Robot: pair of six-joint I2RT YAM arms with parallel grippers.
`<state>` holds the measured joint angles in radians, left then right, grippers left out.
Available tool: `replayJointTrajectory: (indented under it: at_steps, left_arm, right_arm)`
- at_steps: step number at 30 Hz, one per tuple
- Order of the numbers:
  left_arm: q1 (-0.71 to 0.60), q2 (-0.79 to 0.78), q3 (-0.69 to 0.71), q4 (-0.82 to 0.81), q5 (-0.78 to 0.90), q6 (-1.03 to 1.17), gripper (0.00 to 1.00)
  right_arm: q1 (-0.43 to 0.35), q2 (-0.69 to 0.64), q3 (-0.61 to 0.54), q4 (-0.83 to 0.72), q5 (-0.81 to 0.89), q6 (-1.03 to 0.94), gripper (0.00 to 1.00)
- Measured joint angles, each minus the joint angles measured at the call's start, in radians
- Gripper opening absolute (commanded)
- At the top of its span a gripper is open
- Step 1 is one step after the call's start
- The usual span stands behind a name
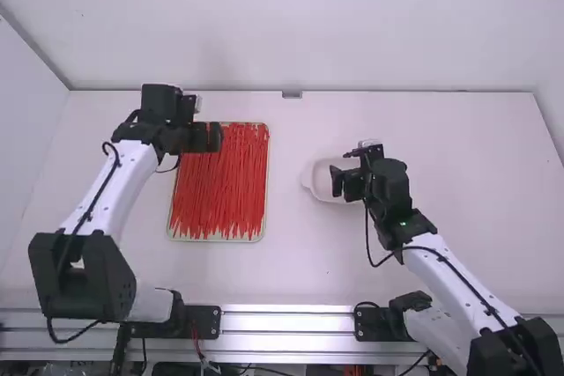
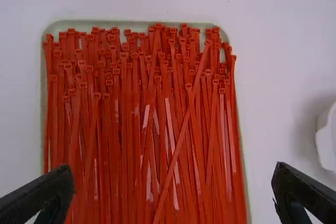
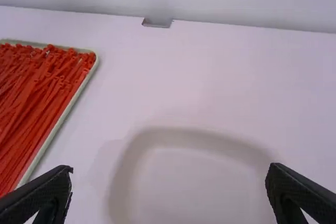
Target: Fasten the cable tie
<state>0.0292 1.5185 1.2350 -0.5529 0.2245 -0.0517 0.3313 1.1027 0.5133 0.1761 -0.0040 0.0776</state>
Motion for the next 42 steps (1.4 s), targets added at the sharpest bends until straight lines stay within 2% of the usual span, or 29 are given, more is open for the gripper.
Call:
replayJointTrajectory:
  at_steps: [5,11,21,26,29,38,42]
  left_arm:
    - [-0.006,0.138,0.079,0.034,0.0,-0.007,0.99]
    - [-0.054,0.281,0.089,0.114,-0.002,-0.012,0.99]
    - [-0.193,0.37,0.096,0.211,-0.154,-0.065,1.0]
    - [-0.227,0.402,0.106,0.254,-0.271,-0.11,0.92]
    - [-0.223,0.416,0.106,0.303,-0.307,-0.125,0.91]
    - [-0.219,0.486,0.105,0.32,-0.335,-0.159,0.86]
    - [-0.219,0.485,0.105,0.338,-0.335,-0.164,0.75]
  right_arm:
    - [0.003,0.0,0.0,-0.006,0.0,0.0,0.98]
    - [0.014,0.0,0.0,-0.014,0.0,0.002,0.98]
    - [0.014,0.0,0.0,-0.024,0.001,0.001,0.98]
    - [0.014,0.0,0.0,-0.047,0.004,0.001,0.98]
    - [0.014,0.0,0.0,-0.052,0.003,-0.001,0.98]
    - [0.004,0.0,0.0,-0.065,0.002,0.0,0.98]
    - [0.002,0.0,0.0,-0.068,0.004,0.0,0.98]
